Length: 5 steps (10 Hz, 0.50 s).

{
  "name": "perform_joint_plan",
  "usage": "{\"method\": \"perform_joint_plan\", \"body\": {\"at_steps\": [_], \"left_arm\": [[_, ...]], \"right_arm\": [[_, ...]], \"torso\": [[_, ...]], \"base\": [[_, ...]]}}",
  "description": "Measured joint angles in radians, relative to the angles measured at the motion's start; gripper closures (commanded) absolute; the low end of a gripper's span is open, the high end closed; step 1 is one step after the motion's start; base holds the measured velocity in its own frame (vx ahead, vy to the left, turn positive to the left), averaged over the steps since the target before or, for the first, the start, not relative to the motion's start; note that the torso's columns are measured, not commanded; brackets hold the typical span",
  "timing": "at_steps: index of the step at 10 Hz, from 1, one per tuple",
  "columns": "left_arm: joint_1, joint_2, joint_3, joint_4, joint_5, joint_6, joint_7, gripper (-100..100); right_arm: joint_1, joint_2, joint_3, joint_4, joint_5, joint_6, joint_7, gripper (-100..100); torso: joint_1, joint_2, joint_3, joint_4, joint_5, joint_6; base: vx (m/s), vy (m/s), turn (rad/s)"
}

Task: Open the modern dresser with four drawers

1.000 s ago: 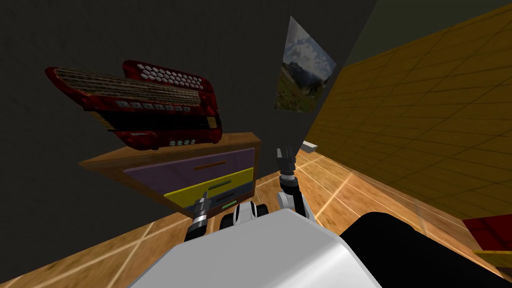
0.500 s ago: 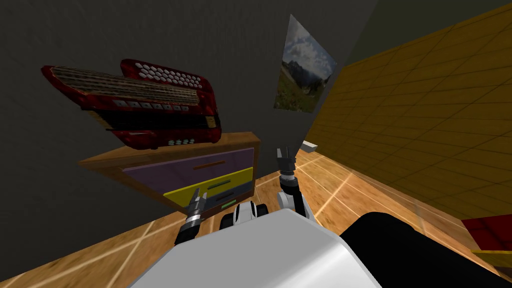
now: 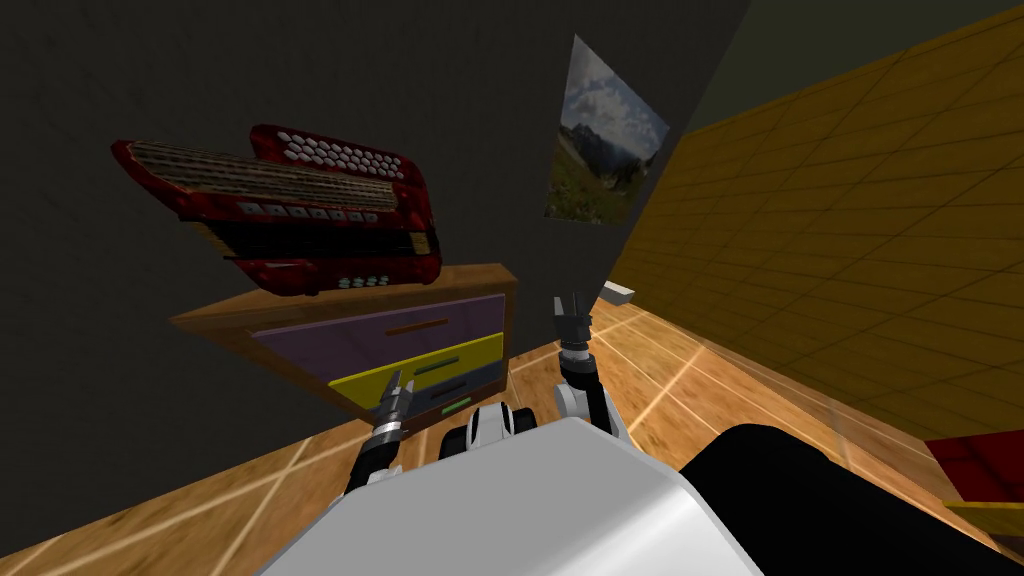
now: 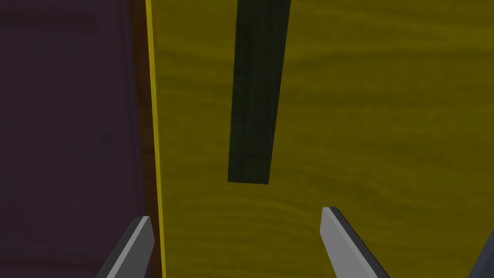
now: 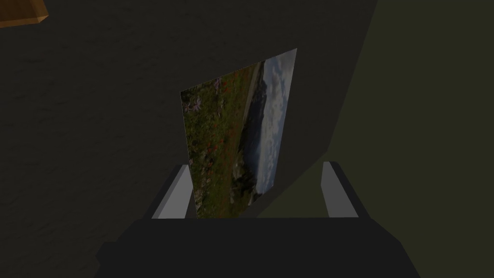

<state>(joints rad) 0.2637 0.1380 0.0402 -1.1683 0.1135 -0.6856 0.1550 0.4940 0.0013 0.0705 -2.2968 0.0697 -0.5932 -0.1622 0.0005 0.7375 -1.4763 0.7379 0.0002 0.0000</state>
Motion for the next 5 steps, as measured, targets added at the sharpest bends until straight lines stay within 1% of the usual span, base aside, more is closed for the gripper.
{"method": "perform_joint_plan", "body": {"at_steps": [3, 5], "left_arm": [[-0.014, -0.009, 0.003, -0.029, 0.001, 0.059, -0.004, -100], [-0.022, -0.046, 0.004, -0.048, 0.001, 0.094, -0.008, -100]], "right_arm": [[0.0, 0.0, 0.0, 0.0, 0.0, 0.0, 0.0, 0], [0.0, 0.0, 0.0, 0.0, 0.0, 0.0, 0.0, 0]], "torso": [[-0.001, 0.001, 0.0, 0.0, 0.0, 0.0], [-0.001, 0.0, 0.0, 0.0, 0.0, 0.0]], "base": [[-0.031, -0.027, 0.011], [-0.025, -0.026, 0.007]]}}
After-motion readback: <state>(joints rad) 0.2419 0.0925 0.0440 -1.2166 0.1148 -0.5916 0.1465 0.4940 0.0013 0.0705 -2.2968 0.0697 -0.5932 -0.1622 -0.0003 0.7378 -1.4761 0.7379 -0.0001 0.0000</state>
